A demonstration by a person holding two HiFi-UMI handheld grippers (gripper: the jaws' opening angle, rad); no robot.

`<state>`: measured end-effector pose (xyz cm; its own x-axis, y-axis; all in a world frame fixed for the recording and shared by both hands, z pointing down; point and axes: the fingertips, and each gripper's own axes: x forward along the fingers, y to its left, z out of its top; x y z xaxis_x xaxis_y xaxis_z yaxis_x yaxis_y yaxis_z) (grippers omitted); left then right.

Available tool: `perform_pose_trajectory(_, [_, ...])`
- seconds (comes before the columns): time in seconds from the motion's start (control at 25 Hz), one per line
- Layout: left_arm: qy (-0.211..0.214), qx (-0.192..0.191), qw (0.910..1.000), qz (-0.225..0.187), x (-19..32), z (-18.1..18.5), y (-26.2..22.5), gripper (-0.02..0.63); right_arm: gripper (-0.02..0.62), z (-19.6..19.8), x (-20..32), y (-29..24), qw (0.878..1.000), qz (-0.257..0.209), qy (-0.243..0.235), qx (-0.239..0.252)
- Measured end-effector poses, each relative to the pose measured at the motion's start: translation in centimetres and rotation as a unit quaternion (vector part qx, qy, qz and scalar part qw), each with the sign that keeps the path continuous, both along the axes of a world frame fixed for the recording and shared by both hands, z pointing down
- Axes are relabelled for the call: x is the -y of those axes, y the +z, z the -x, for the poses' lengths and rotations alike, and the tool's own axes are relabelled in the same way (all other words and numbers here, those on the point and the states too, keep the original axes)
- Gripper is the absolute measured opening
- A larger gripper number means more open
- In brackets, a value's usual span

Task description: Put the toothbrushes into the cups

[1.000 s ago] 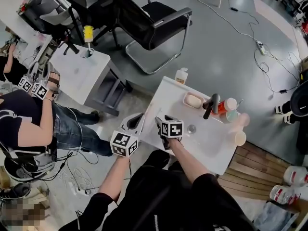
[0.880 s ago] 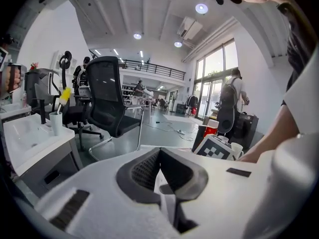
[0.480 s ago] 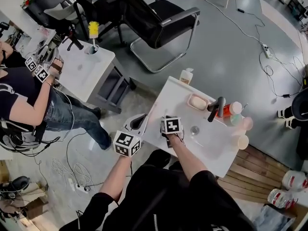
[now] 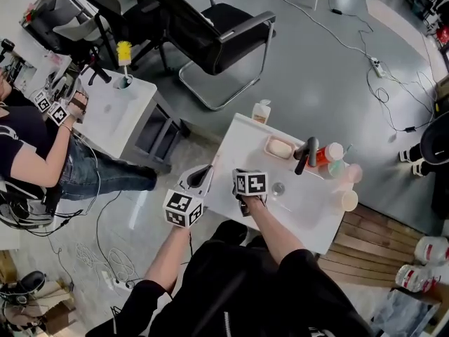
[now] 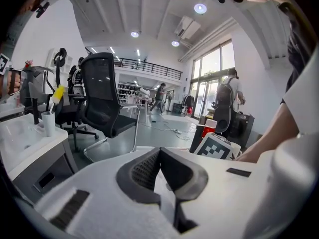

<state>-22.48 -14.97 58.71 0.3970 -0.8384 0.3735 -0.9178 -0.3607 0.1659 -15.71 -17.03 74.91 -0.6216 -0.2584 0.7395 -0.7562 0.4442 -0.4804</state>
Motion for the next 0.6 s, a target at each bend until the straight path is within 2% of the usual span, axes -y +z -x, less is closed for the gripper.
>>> perform_pose_trajectory(0.12, [0.009, -0.001, 0.9999, -0.005, 0.7, -0.6, -0.3, 0.000, 0.026, -0.2, 0.6, -2.2, 0.999, -0.016, 0.013, 0.046])
perform_pose_trajectory(0.28, [0.021, -0.003, 0.9997, -0.012, 1.8, -1.6, -0.5, 0.000, 0.026, -1.1, 1.8, -5.9, 0.993, -0.074, 0.007, 0.089])
perform_pose_trajectory(0.48, [0.053, -0.009, 0.9984, -0.018, 3.3, -4.2, -1.2, 0.000, 0.026, -4.1, 3.0, -11.5, 0.981, -0.143, 0.029, 0.131])
perform_pose_trajectory(0.6, [0.081, -0.013, 0.9964, -0.023, 4.0, -6.6, -1.5, 0.000, 0.026, -6.6, 3.0, -13.9, 0.973, -0.180, 0.044, 0.139])
